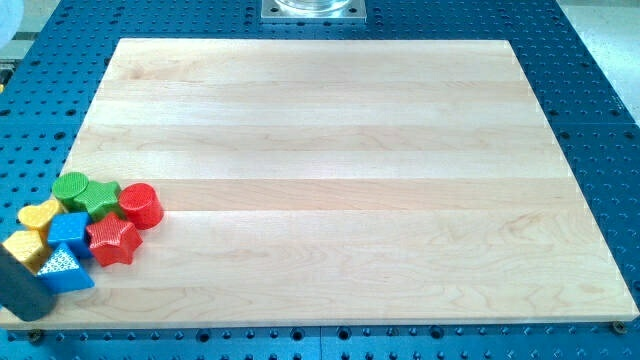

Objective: Adjust the triangle into the group of blocks

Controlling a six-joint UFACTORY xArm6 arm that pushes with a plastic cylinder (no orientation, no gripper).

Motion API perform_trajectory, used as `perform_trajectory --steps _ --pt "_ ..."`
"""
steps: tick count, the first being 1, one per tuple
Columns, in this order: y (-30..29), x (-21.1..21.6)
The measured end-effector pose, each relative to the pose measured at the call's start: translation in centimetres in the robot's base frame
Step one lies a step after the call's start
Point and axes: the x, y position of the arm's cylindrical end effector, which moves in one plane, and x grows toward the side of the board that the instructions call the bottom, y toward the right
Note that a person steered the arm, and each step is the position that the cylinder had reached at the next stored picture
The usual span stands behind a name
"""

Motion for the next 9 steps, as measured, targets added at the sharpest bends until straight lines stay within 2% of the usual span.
perform_trajectory --steps 6,8,9 --pt "7.1 0.6" --pt "5.3 -1.8" --pt "8.7 -1.9"
